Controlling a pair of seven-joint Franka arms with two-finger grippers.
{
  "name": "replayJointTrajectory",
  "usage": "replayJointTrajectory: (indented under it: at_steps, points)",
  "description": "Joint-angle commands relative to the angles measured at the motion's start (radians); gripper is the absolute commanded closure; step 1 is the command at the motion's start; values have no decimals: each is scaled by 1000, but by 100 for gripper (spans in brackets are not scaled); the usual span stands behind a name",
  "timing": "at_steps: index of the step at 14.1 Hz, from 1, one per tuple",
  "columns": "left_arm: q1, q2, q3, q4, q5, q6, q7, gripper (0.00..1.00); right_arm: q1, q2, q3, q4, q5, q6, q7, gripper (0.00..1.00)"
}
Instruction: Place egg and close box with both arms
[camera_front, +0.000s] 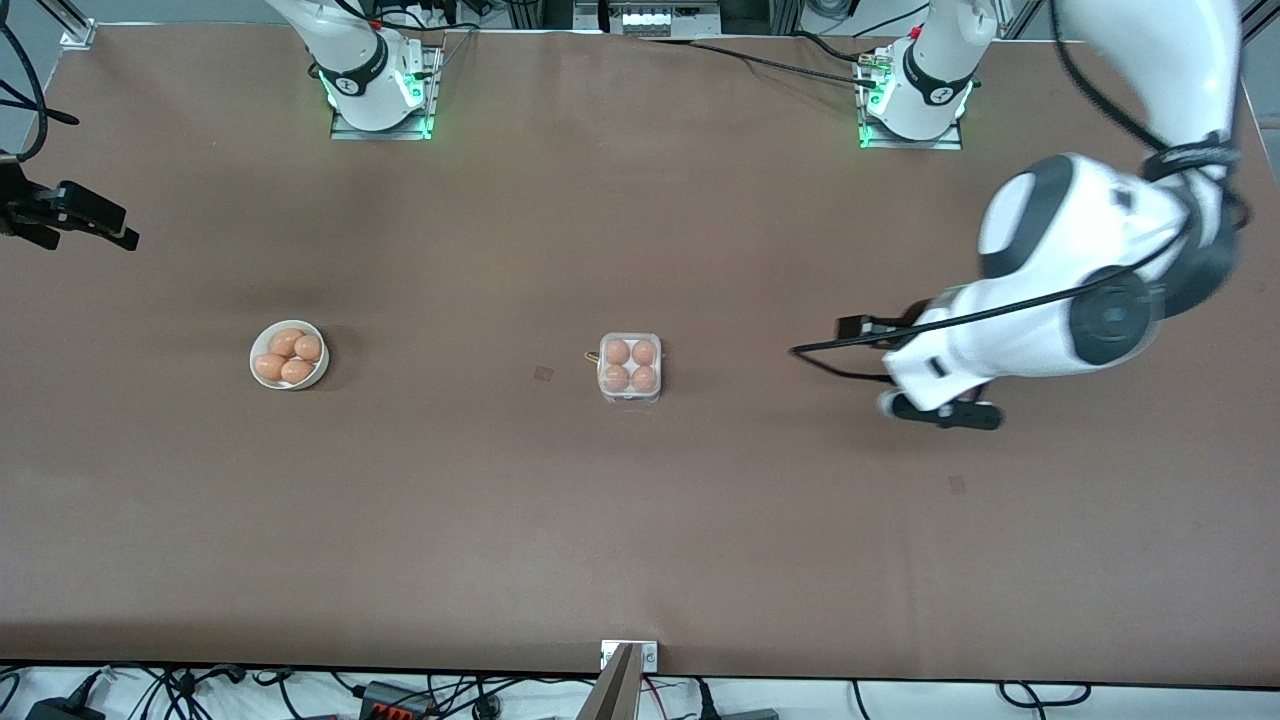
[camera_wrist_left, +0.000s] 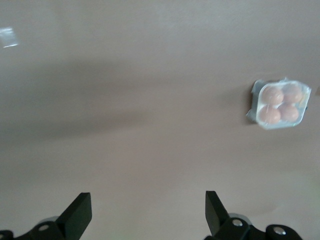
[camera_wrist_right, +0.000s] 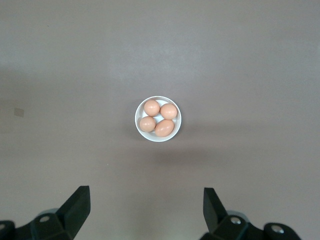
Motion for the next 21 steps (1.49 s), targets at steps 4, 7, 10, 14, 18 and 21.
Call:
replayJointTrajectory:
  at_steps: [4, 7, 10, 14, 18, 21]
  points:
    - [167, -147, 3, -52, 26, -83, 150, 0, 3, 0, 0, 15, 12, -15, 10, 0]
    - [205, -161, 3, -43, 150, -166, 142, 0, 1, 0, 0, 15, 12, -15, 10, 0]
    - [214, -238, 4, -41, 137, -153, 110, 0, 3, 0, 0, 15, 13, -15, 12, 0]
    - [230, -252, 3, -41, 158, -142, 124, 0, 4, -5, 44, 29, 4, -6, 21, 0]
    - [257, -346, -2, -182, 135, -64, 122, 0, 6, -3, 46, 31, 6, -12, 46, 0]
    - [260, -499, -2, -401, 110, 48, 121, 0, 6, -5, 44, 31, 6, -17, 44, 0]
